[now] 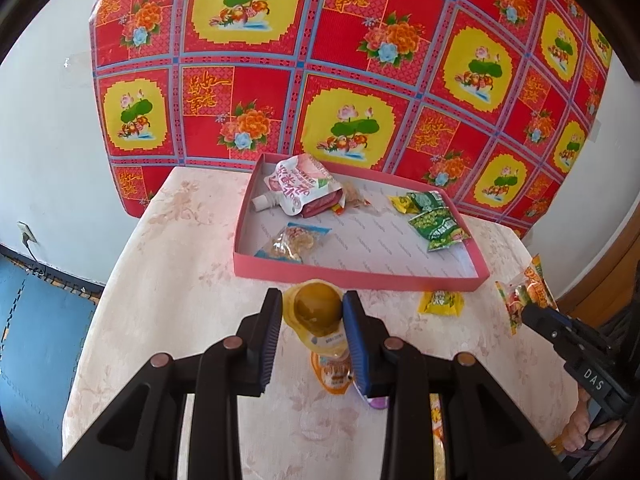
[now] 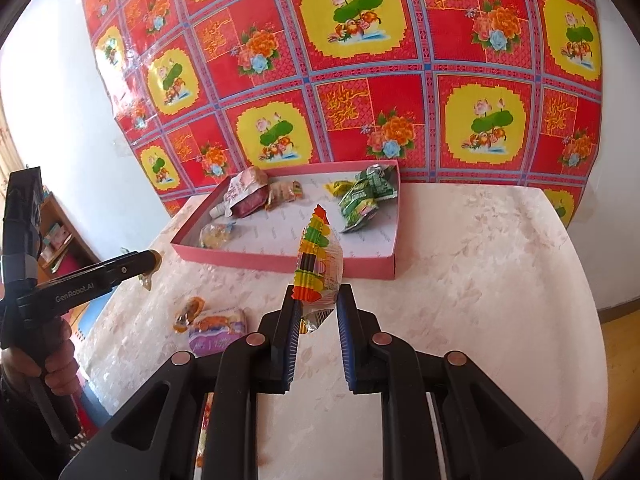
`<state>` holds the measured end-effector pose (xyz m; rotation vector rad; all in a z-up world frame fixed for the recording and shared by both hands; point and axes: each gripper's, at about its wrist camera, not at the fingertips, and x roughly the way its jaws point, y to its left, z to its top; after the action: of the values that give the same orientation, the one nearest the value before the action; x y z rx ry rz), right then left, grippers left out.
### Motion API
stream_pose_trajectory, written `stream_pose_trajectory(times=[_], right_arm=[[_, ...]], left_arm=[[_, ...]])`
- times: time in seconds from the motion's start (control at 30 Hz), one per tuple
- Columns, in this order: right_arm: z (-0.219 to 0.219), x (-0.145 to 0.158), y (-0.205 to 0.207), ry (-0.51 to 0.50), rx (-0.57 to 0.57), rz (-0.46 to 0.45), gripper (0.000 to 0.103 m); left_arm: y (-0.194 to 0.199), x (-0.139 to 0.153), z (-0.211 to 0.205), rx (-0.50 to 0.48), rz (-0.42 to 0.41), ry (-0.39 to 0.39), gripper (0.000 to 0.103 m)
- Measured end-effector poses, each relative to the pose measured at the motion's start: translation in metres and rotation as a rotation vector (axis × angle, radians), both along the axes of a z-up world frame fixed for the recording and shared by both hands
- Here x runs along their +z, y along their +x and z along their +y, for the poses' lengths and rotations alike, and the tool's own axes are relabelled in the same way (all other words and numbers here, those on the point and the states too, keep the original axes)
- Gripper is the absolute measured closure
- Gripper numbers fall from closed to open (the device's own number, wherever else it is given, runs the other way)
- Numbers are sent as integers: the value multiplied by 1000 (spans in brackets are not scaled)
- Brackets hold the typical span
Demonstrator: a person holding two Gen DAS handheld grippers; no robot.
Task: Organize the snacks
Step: 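Lift the jelly cup toward the pink box while the right gripper lifts the rainbow candy pack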
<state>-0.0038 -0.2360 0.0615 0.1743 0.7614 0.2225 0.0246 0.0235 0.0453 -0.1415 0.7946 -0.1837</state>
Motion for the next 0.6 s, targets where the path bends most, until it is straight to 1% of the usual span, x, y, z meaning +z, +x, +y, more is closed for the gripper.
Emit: stream_pose_trajectory(times=[0.37, 0.6], right_arm=[[-6, 0, 28, -4, -18, 10, 84], [-6, -4, 45, -3, -21, 18, 84]], left_arm=[[31, 5, -12, -25, 0, -7, 71], [57, 1, -24, -46, 13, 1, 71]])
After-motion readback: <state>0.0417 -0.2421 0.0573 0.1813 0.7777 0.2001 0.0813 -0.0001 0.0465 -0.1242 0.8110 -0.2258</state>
